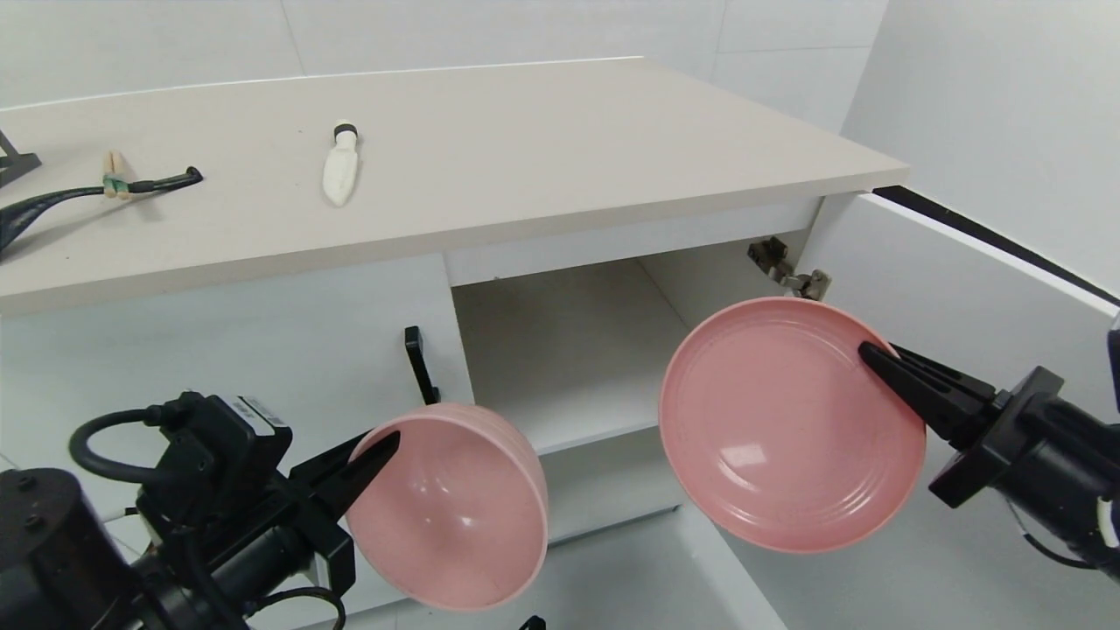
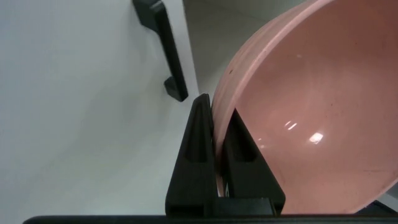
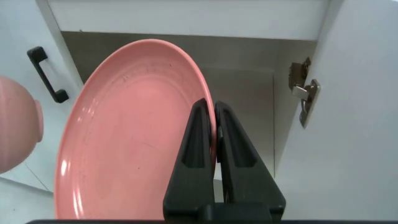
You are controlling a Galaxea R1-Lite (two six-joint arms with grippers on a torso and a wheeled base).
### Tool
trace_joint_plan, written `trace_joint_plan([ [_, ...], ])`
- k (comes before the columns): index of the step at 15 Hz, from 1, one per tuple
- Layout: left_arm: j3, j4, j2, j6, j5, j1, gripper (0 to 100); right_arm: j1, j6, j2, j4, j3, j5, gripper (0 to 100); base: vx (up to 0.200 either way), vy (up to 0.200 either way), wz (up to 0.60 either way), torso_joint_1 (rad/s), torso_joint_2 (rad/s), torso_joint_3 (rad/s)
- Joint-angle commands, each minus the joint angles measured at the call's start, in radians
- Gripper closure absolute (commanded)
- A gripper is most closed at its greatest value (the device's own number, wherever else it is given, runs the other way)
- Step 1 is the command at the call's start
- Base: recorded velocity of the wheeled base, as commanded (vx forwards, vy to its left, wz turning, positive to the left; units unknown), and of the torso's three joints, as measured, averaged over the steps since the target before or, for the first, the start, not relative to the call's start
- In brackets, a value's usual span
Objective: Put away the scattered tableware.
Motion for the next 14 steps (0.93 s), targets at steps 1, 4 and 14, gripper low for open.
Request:
trace_joint_plan([
  [1,0.002,0.0,0.009,-0.001,0.0,0.001,100,-0.001,-0.001,0.014,0.0,0.003,0.0,100,0.0,0.0,0.0,0.0,0.0,0.0],
  [4,0.014,-0.002,0.041,0.0,0.0,0.004,100,-0.001,-0.001,0.028,0.0,0.008,0.0,100,0.133,0.067,0.0,-0.002,0.0,0.008],
  [14,0.058,-0.091,0.052,0.011,-0.001,-0.09,100,-0.007,-0.045,0.089,0.0,0.069,-0.001,100,0.02,0.0,0.0,0.0,0.0,0.001],
])
